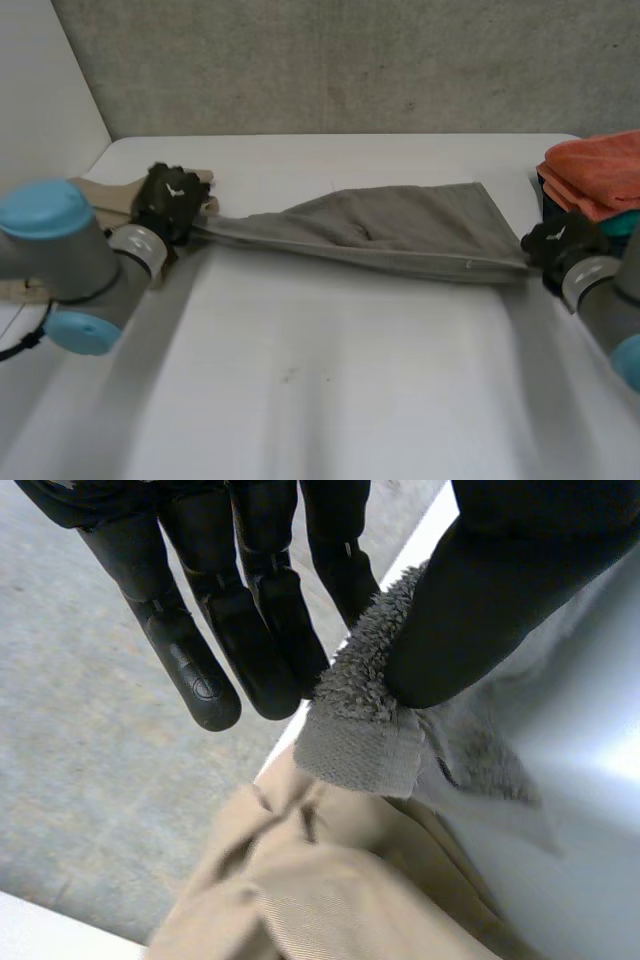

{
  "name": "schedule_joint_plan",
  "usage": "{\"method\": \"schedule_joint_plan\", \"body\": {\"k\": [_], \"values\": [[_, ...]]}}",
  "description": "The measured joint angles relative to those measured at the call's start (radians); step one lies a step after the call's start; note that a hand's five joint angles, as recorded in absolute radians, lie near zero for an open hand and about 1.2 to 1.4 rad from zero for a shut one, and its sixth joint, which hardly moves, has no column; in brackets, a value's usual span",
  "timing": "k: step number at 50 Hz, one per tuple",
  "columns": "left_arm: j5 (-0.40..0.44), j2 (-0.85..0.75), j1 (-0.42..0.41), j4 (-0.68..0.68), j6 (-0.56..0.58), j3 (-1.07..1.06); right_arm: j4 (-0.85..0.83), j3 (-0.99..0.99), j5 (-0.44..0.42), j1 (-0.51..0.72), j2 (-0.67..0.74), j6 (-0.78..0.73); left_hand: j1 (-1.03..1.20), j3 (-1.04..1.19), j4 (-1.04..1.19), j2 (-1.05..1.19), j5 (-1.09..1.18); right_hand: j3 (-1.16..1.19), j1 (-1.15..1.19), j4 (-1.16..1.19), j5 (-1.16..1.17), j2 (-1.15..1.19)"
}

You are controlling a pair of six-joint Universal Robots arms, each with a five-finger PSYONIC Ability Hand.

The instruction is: Fold the laundry.

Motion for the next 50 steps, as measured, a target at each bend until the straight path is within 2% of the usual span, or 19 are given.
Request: {"method": "schedule_joint_plan", "body": {"k": [4, 5, 9, 13, 18, 23, 29, 34, 37, 40, 42, 48, 50], "values": [[-0.003, 0.155, 0.002, -0.138, -0.055, -0.023, 0.097, -0.024, -0.004, -0.005, -0.125, -0.021, 0.003, 0.003, 0.000, 0.000, 0.021, 0.000, 0.000, 0.000, 0.000, 0.000], [-0.004, 0.207, 0.002, -0.190, -0.078, -0.027, 0.107, -0.027, -0.005, -0.006, -0.137, -0.022, 0.003, 0.004, 0.000, 0.000, 0.021, 0.000, 0.000, 0.000, 0.000, 0.000], [-0.004, 0.421, 0.004, -0.432, -0.193, -0.012, 0.271, -0.132, -0.014, -0.021, -0.330, -0.053, 0.003, 0.004, 0.000, 0.001, 0.021, 0.000, 0.000, 0.000, 0.000, 0.000], [0.001, 0.557, 0.008, -0.636, -0.289, 0.037, 0.395, -0.242, -0.021, -0.031, -0.420, -0.088, 0.003, 0.004, 0.000, 0.002, 0.021, 0.000, 0.000, 0.000, 0.000, 0.000], [0.005, 0.609, 0.011, -0.792, -0.347, 0.084, 0.506, -0.326, -0.026, -0.039, -0.454, -0.136, 0.003, 0.004, 0.001, 0.002, 0.021, 0.000, 0.000, 0.000, 0.000, 0.000], [0.002, 0.562, 0.018, -0.842, -0.358, 0.097, 0.557, -0.336, -0.027, -0.047, -0.416, -0.172, 0.003, 0.004, 0.001, 0.002, 0.021, 0.000, 0.000, 0.000, 0.000, 0.000], [-0.006, 0.344, 0.045, -0.774, -0.339, 0.132, 0.542, -0.337, -0.010, -0.045, -0.214, -0.193, 0.003, 0.004, 0.001, 0.002, 0.021, 0.000, 0.000, 0.000, 0.000, 0.000], [-0.031, 0.182, 0.038, -0.685, -0.307, 0.240, 0.458, -0.427, 0.029, -0.034, -0.059, -0.189, 0.003, 0.004, 0.001, 0.002, 0.021, 0.000, 0.000, 0.000, 0.000, 0.000], [-0.080, 0.076, 0.008, -0.579, -0.286, 0.411, 0.321, -0.553, 0.077, -0.013, 0.032, -0.184, 0.003, 0.004, 0.004, 0.004, 0.021, 0.000, 0.000, 0.000, 0.000, 0.000], [-0.113, 0.040, -0.018, -0.488, -0.280, 0.531, 0.196, -0.640, 0.100, 0.006, 0.065, -0.183, 0.003, 0.004, 0.004, 0.004, 0.021, 0.000, 0.000, 0.000, 0.000, 0.000], [-0.140, 0.022, -0.042, -0.363, -0.277, 0.645, 0.042, -0.714, 0.111, 0.026, 0.082, -0.183, 0.003, 0.004, 0.004, 0.004, 0.021, 0.000, 0.000, 0.000, 0.000, 0.000], [-0.169, 0.031, -0.069, 0.007, -0.281, 0.780, -0.368, -0.773, 0.082, 0.056, 0.080, -0.176, 0.007, 0.004, 0.004, 0.004, 0.021, 0.000, 0.000, 0.000, 0.000, 0.000], [-0.171, 0.038, -0.072, 0.079, -0.283, 0.780, -0.436, -0.763, 0.068, 0.061, 0.077, -0.173, 0.008, 0.005, 0.004, 0.004, 0.021, 0.000, 0.000, 0.000, 0.000, 0.000]]}}
